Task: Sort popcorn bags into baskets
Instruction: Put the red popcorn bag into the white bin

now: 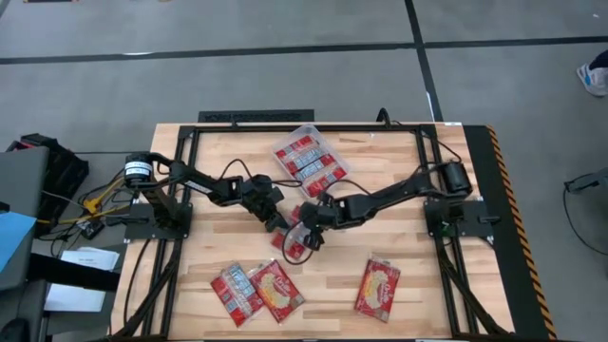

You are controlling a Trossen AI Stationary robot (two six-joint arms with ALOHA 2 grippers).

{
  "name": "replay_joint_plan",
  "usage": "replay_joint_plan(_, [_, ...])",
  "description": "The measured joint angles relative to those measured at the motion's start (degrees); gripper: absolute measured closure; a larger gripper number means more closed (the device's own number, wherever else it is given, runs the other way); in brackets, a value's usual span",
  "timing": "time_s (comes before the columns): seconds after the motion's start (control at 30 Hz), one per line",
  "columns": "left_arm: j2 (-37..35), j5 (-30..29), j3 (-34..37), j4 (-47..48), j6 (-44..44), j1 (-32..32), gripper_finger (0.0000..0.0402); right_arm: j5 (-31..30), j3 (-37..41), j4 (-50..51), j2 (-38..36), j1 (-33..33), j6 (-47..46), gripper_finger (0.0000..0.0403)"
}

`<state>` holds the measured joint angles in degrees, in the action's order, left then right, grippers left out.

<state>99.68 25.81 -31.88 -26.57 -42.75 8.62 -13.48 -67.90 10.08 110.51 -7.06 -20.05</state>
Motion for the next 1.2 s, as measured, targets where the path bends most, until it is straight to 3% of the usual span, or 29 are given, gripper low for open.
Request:
replay_joint_plan(0.17, [0.00,-1.65,0.07,0.10,0.87,-0.13,0.0384,-1.07,-0.09,0.83,-5.87,-0.74,-0.01,0.0382])
replay_joint_plan(0.37, [0.02,-4.17,0.11,0.22,-0.46,-0.25,0.0382,-4.26,-0.13,7.30,-13.12,-3.42,-3.32,0.0395])
replay_joint_plan(0.53, [0.04,-4.69,0.15,0.11,-0.39,-0.46,0.0335,-5.68,-0.11,7.32,-9.56,-8.35,-5.58,0.0391])
replay_joint_plan(0.9, [0.04,-4.36,0.11,0.25,-1.87,-1.01,0.0141,-2.13,-0.09,-0.23,4.24,-11.47,-10.12,0.0392])
replay_joint_plan(1.03, [0.02,-4.57,0.09,1.17,-2.98,-1.01,0.0121,-0.35,-0.48,-4.76,6.15,-8.85,-8.78,0.0391])
replay_joint_plan(1.2, [0.02,-4.61,-0.08,1.57,-3.66,-1.01,0.0127,2.14,-2.06,-7.52,7.79,-4.90,-5.09,0.0393])
